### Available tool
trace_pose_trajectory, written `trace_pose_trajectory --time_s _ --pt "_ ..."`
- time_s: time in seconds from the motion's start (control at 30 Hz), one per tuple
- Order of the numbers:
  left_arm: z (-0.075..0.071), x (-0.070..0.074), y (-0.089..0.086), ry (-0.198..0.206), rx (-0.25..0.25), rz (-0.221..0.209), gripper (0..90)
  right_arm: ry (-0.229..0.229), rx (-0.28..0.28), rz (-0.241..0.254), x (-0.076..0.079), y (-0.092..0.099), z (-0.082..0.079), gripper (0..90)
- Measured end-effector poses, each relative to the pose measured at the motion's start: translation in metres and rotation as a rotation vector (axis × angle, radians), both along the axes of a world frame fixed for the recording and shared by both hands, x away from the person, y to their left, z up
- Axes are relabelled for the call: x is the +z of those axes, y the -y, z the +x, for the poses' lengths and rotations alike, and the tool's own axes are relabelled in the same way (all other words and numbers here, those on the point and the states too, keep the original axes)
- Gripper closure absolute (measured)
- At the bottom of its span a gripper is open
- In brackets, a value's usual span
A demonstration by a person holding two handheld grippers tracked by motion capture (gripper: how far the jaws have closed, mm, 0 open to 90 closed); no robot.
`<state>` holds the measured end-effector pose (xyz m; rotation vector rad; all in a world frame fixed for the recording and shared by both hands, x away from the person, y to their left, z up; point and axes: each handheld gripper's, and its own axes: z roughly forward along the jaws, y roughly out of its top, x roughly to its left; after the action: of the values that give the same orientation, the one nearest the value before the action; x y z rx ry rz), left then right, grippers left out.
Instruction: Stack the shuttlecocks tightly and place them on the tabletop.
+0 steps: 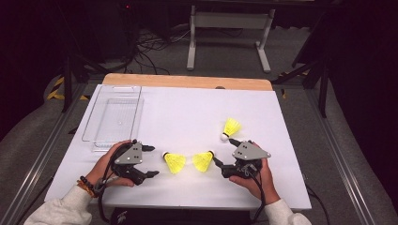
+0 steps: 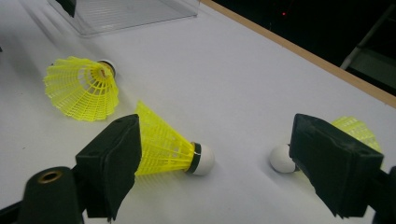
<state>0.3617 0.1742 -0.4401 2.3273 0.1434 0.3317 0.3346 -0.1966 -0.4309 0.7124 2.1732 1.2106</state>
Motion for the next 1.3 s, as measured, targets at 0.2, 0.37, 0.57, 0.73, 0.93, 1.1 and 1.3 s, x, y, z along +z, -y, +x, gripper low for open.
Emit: trace_pose_trajectory --time_s 0.2,0.37,0.57,0.73,0.93,1.1,1.3 --pt "0.015 -0.003 0.021 -0.034 -0.041 0.085 16.8 -0.03 0.017 -0.009 -0.003 -0.001 0.001 17.9" --pt "0.022 -0.007 0.036 -0.05 -0.063 0.109 14.9 -0.015 0.016 0.02 -0.002 0.0 0.0 20.7" --pt "0.026 -0.012 0.051 -0.066 -0.099 0.13 14.3 -0.029 0.021 0.03 -0.002 0.001 0.001 20.7" --pt "0.029 -0.017 0.057 -0.078 -0.092 0.144 16.3 -0.03 0.029 0.021 -0.003 0.0 0.001 20.5" --pt "0.032 -0.024 0.064 -0.105 -0.081 0.181 19.0 -0.041 0.035 0.011 -0.004 -0.001 0.001 20.4" --pt "0.032 -0.027 0.067 -0.109 -0.074 0.181 24.2 -0.038 0.043 0.004 -0.004 -0.002 0.001 20.6" --pt "0.033 -0.026 0.065 -0.107 -0.053 0.16 28.8 -0.034 0.041 -0.001 -0.004 -0.002 0.0 20.7"
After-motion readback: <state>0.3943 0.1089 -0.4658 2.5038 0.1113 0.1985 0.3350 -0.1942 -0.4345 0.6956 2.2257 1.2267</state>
